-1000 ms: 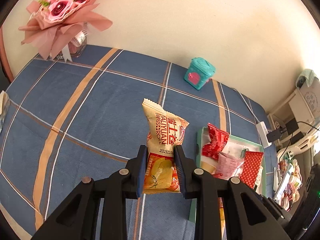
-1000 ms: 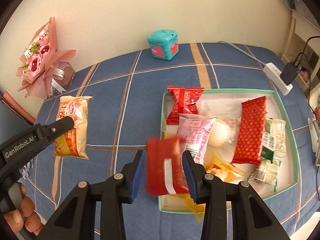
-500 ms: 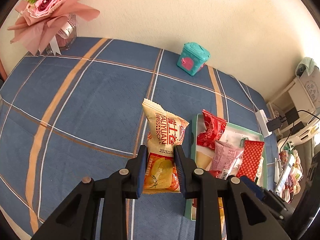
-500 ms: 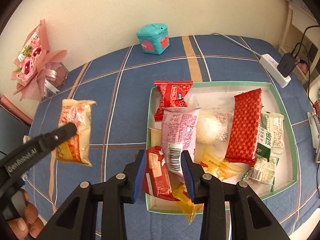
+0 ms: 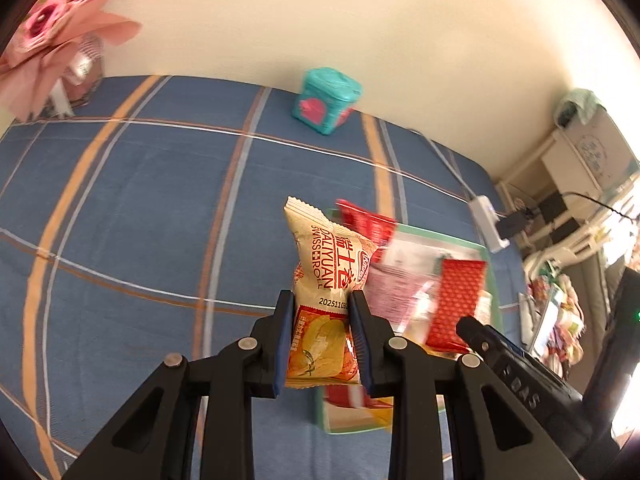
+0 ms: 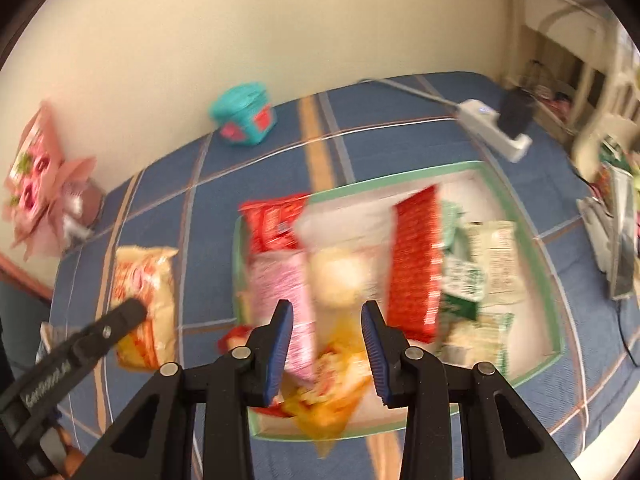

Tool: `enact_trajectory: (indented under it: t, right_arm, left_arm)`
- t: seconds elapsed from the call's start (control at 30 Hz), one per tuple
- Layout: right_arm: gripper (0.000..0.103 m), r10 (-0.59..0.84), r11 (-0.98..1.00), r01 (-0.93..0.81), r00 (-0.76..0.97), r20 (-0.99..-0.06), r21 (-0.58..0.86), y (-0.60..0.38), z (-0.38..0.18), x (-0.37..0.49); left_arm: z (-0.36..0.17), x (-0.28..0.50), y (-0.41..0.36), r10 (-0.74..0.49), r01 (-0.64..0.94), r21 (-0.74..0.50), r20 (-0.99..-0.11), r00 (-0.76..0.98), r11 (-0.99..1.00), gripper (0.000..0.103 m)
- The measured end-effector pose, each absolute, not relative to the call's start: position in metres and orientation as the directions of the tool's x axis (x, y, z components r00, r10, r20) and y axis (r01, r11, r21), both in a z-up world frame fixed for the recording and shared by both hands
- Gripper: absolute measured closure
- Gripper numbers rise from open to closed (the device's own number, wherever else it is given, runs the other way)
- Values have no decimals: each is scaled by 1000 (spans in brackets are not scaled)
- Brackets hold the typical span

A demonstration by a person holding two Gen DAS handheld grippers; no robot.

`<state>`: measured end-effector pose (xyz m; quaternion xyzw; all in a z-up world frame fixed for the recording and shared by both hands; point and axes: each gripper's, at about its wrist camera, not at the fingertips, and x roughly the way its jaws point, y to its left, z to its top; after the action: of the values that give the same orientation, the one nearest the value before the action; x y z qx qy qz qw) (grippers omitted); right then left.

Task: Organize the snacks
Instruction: 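Lift the bun bag and red box and carry them over the tray, then lower both held snacks into the tray and open both tools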

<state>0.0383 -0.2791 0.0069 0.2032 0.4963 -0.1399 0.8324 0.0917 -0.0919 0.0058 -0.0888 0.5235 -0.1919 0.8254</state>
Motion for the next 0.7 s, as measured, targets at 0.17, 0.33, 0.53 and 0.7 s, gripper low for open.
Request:
enact_trajectory:
  t: [0.17,0.33,0.53,0.7]
  right_arm:
    - [65,-67,841,508,437,-897,185,-309,1,31]
    - [65,-80,823,539,425,-902,181,-327,-1,22]
    - [65,-88,814,554,413,-906,174,-337,-4,16]
    - [64,-88,811,560,406,-910,171,-338,-5,17]
  left_arm:
    - [7,81,-132,-441,316,-339,-827,348,886,74]
    - [1,71,-167,-444,381,-317,-839,315,868,74]
    - [-6,66,-189,-447,414,-310,-846,290,856,74]
    - [-12,69,-195,-441,414,-305,-851,284,857,74]
